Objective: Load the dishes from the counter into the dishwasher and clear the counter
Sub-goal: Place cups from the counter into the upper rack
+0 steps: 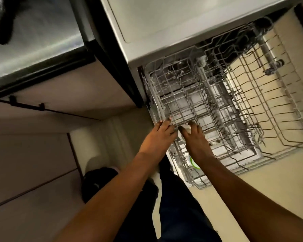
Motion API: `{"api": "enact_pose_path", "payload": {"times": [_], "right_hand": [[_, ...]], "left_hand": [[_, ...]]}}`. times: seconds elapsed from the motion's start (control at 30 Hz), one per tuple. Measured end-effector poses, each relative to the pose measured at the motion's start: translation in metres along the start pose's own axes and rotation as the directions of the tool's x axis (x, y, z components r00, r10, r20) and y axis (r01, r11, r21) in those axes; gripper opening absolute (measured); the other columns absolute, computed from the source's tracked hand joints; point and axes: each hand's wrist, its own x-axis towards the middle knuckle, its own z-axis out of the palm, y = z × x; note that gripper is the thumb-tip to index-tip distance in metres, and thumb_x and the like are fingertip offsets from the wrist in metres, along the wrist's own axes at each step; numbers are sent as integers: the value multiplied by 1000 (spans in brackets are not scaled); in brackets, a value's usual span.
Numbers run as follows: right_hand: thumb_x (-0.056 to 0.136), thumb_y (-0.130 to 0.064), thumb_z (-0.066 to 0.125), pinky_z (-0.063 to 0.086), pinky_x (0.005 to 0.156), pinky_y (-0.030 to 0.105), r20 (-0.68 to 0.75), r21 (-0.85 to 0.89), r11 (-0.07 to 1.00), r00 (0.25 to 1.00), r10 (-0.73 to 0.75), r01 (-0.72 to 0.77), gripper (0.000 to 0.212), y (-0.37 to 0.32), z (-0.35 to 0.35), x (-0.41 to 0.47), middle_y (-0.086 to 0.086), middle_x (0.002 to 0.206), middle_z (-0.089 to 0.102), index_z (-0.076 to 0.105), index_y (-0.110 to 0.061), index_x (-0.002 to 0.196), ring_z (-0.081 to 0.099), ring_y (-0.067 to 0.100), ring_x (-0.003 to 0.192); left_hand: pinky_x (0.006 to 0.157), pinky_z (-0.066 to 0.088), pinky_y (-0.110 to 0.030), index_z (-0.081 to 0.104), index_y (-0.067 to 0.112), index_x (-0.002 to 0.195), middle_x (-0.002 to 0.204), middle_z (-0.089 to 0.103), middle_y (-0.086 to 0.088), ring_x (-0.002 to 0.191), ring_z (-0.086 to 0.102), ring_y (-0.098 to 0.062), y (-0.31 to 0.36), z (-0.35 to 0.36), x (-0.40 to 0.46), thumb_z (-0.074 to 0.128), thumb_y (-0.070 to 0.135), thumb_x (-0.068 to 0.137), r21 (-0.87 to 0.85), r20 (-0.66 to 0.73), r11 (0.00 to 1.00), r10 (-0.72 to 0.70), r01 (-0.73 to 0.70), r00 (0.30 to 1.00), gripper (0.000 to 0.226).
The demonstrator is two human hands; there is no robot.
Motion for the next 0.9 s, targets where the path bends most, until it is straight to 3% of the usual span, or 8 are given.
{"api": "enact_pose_path", "payload": {"times": [0.1,0.2,0.4,0.47,0.53,0.67,0.77,0.9], "right_hand": [[65,8,71,56,68,46,42,-84,996,999,-33,37,76,4,8,6,26,134,39,50,-14,134,47,44,110],[65,4,74,54,67,47,65,-133,990,997,-44,52,74,4,9,11,24,133,40,51,-17,133,48,43,108],[69,6,68,45,94,55,106,-39,999,994,-17,21,92,6,-4,5,20,151,27,32,-27,147,34,43,131],[69,5,65,43,94,55,39,31,999,999,5,-6,88,5,-17,-1,19,150,30,35,-25,147,35,42,130],[72,4,62,45,91,51,-112,115,993,994,19,-6,70,1,-32,-8,20,141,41,48,-15,138,44,41,120],[79,-1,52,47,80,44,-413,235,964,911,-16,124,29,-23,-57,-22,18,112,53,60,-3,107,53,37,97],[87,-13,55,51,64,44,-460,224,939,878,-135,262,11,-59,-67,-27,11,98,54,57,-9,97,57,34,81],[97,-35,44,50,56,37,-446,188,887,841,-306,422,19,-124,-75,-34,4,89,56,54,-20,98,58,27,70]], "left_hand": [[110,32,-40,52,21,128,137,50,-1,140,32,-28,-6,5,0,67,18,82,29,-39,999,29,-28,999,49],[108,36,-40,56,22,124,136,52,-1,139,35,-28,-6,9,0,69,18,80,24,-95,998,51,-49,994,46],[116,22,-42,41,22,141,154,32,-5,147,16,-29,-6,8,-4,61,6,86,-86,-147,996,21,-34,989,61],[116,22,-40,39,23,143,157,27,-6,147,18,-27,-9,1,-13,60,-2,81,-158,-209,987,-13,-20,978,70],[114,27,-40,39,22,143,155,30,-5,144,25,-26,-14,-2,-26,61,-6,76,-239,-252,971,-78,16,965,76],[104,42,-39,47,16,134,141,45,-5,131,41,-25,-36,-4,-66,56,0,77,-328,-260,937,-208,116,943,61],[93,47,-35,56,14,121,126,54,-4,114,53,-26,-56,-5,-106,38,10,76,-381,-254,895,-340,230,905,50],[82,51,-36,57,14,115,119,53,-3,101,57,-26,-84,-4,-170,53,6,74,-509,-277,776,-557,372,783,43]]}}
